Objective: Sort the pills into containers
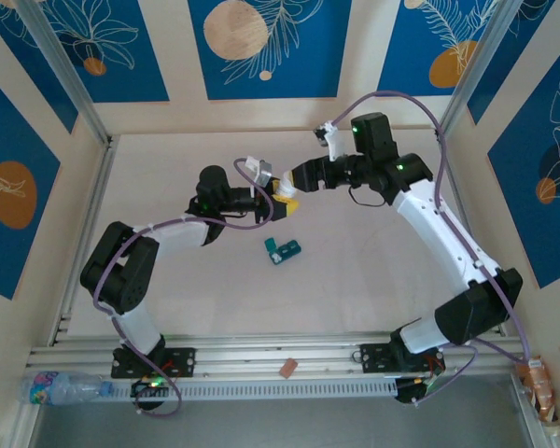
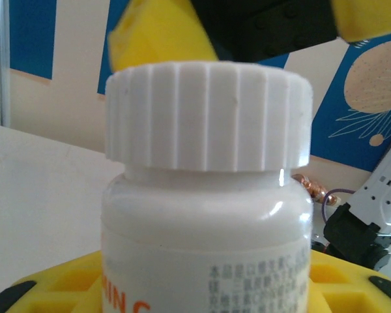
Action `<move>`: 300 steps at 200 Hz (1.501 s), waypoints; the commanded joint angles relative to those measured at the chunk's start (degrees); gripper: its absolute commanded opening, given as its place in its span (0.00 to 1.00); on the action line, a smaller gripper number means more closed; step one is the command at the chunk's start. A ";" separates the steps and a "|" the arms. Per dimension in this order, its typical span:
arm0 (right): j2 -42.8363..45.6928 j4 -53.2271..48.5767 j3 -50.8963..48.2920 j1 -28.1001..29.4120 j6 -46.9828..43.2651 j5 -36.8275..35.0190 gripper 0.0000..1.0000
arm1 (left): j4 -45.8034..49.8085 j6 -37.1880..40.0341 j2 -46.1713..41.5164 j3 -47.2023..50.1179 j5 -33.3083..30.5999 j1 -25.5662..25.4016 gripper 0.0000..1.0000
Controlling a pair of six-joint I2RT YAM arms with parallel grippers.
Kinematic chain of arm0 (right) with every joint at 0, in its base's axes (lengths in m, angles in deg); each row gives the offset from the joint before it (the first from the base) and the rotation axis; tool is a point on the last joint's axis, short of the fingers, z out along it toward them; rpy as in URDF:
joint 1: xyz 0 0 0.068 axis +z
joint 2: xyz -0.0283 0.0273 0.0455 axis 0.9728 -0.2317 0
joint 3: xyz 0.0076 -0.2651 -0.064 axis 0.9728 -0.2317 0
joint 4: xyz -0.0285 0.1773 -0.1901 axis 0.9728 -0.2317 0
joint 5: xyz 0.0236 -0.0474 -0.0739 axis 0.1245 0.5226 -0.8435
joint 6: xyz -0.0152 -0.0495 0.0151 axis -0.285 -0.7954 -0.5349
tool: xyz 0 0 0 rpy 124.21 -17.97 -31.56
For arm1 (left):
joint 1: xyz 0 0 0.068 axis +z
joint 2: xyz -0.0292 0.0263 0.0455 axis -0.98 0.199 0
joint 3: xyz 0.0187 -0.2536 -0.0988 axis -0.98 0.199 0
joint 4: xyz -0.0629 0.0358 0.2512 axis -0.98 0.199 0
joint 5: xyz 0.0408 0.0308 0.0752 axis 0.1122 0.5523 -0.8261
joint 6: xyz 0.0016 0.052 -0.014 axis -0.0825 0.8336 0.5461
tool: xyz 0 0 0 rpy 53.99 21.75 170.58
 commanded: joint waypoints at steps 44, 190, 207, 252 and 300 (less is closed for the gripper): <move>-4.45 -4.58 6.26 1.25 -4.59 2.76 0.70 | -2.80 -2.30 0.30 -1.98 3.24 -0.17 0.00; -3.12 -2.40 0.04 4.18 0.26 -0.87 0.35 | -1.87 -1.51 -0.74 -2.08 1.21 -0.16 0.00; -1.99 -0.07 -2.61 5.73 5.34 -4.29 0.33 | -1.02 -0.07 -1.64 -1.66 -1.07 -0.26 0.00; 1.05 4.20 -9.24 14.30 26.33 -27.39 0.33 | 4.14 11.75 -7.17 2.76 -15.56 -1.43 0.00; 1.78 6.75 -10.26 14.88 29.33 -28.75 0.35 | 5.83 14.18 -8.36 3.89 -17.86 -1.85 0.00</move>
